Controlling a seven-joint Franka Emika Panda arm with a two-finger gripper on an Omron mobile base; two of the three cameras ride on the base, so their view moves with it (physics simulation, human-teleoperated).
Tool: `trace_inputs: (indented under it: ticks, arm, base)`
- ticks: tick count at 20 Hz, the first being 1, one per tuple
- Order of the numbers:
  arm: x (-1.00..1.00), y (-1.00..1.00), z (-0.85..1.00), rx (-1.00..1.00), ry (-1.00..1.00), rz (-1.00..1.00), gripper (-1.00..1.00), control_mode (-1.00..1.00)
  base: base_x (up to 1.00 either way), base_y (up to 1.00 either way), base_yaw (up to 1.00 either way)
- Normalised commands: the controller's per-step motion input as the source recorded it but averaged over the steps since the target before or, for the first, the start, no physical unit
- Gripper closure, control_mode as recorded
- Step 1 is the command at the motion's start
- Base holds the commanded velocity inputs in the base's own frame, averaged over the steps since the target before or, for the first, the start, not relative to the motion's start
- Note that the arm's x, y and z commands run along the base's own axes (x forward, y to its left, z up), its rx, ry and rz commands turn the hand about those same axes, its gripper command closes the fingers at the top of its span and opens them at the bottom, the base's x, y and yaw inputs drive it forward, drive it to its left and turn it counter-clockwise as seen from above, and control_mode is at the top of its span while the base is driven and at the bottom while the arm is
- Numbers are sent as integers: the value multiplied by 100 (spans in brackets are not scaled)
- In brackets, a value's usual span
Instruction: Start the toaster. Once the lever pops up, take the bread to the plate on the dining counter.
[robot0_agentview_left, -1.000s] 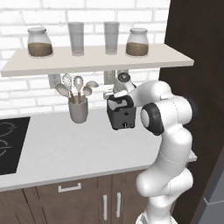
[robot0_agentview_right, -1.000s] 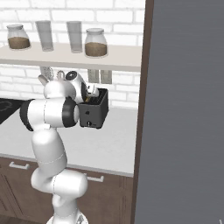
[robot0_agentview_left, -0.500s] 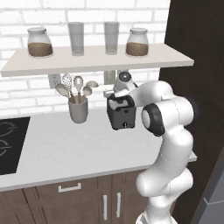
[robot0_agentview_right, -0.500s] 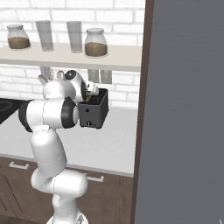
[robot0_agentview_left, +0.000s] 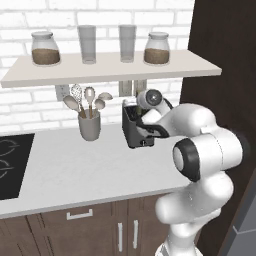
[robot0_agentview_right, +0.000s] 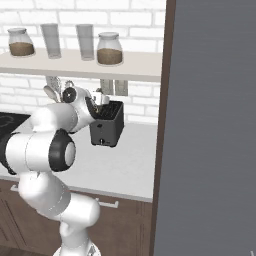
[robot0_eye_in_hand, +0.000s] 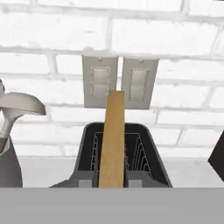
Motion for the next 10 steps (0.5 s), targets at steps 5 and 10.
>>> trace_inputs:
  ticks: [5,10]
  arm:
    - [-100,0,77,0,-29,0,100,-100]
    - [-100,1,100,0,-9,-4,100,-100]
  base:
    - [0,0,0]
    - [0,0,0]
